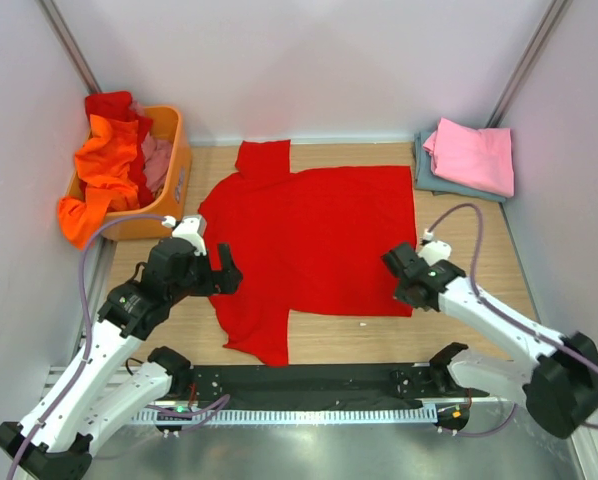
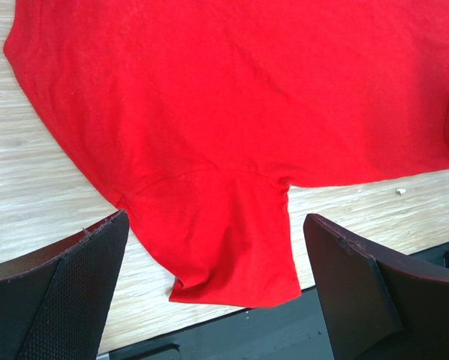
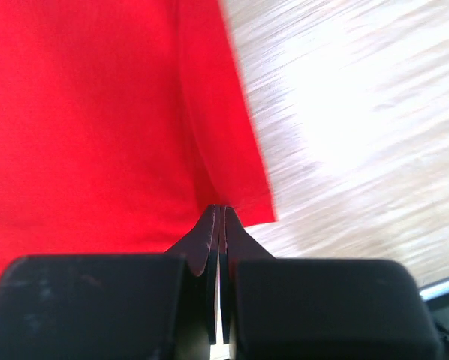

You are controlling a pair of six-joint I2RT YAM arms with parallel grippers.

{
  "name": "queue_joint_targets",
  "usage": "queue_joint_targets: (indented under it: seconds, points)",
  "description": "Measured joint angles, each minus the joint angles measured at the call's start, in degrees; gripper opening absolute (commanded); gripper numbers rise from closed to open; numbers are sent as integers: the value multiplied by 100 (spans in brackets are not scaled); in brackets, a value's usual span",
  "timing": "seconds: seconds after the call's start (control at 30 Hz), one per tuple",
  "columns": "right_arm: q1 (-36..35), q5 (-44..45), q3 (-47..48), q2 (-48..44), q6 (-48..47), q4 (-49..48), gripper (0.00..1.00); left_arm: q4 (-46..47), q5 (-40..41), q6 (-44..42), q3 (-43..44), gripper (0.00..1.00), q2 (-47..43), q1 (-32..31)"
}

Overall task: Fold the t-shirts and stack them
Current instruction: Flatten the tshirt out

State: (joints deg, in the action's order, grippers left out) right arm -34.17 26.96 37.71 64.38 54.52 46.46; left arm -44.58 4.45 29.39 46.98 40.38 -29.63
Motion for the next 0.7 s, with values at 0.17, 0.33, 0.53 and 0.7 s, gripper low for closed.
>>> queue_joint_targets:
  seconds: [0.17, 0.33, 0.53, 0.7]
  points:
    - [560, 295, -11, -1427, 481, 396, 38, 7, -4, 0, 0, 100, 2, -15]
    - [782, 662, -9, -2216, 1029, 909, 67, 11, -7, 0, 0, 100, 2, -37]
    - [804, 702, -9, -2621, 885, 920, 43, 15, -13, -2, 0, 100, 17, -59]
    - [737, -160, -94, -1652, 463, 7, 4, 17, -20, -2, 0, 100, 76, -63]
